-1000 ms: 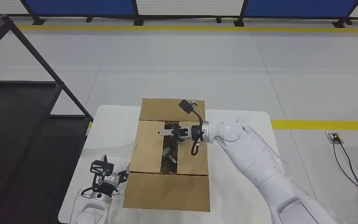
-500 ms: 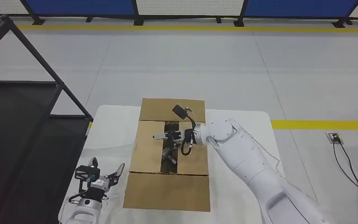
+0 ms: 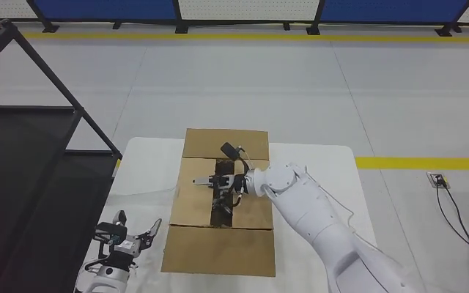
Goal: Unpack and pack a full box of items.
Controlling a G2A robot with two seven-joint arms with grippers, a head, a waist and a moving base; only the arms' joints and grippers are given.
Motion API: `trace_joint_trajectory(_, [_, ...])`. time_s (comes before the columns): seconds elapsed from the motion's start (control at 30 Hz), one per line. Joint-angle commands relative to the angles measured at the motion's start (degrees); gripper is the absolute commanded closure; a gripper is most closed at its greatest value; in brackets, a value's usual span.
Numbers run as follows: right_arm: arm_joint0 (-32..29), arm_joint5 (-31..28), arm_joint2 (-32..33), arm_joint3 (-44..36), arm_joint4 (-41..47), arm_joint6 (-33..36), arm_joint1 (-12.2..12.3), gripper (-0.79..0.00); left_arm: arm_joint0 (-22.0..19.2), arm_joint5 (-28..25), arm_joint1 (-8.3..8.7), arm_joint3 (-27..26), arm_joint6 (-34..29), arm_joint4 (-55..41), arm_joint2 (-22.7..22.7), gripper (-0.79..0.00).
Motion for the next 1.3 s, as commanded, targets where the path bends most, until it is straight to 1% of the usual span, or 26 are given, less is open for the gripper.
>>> trace_joint_trajectory(0.0, [-0.1,-1.2,0.6,0.7,1.3,0.5,-0.3,-0.785,0.2,0.0,-0.02,0.0,0.2,0.1,0.0,-0.785])
trace_joint_trajectory(0.2, [0.1,-6.7,3.2,2.0,5.8,2.7,-0.5,-0.785,0.7,-0.2,-0.07,-0.2,0.4,0.5,0.0,-0.785])
trace_joint_trajectory(0.43, [0.4,-10.0,5.5,1.5,9.0,4.1,-0.5,-0.785,2.2,-0.6,-0.06,-1.8,1.1,1.3,-0.2,-0.785])
trace_joint_trajectory(0.63, [0.7,-10.8,6.1,0.1,9.6,3.1,-1.3,-0.785,5.3,-1.7,0.05,-5.6,4.1,3.6,-0.6,-0.785])
trace_joint_trajectory(0.73, [0.9,-11.3,5.9,-0.7,9.0,2.5,-1.8,-0.785,7.2,-2.1,0.11,-8.1,6.1,5.6,-0.6,-0.785])
trace_joint_trajectory(0.83, [1.2,-12.2,5.6,-0.9,8.2,1.3,-2.4,-0.785,8.3,-1.9,0.14,-10.1,7.1,8.4,0.0,-0.785])
trace_joint_trajectory(0.97, [1.5,-12.9,5.3,-1.0,7.7,0.8,-3.2,-0.785,7.7,0.1,0.01,-11.1,7.1,12.3,1.9,-0.785])
trace_joint_trajectory(1.27, [2.3,-15.3,4.9,-0.7,7.1,2.5,-4.8,-0.785,3.3,3.6,-0.58,-10.1,4.4,14.2,6.0,-0.785])
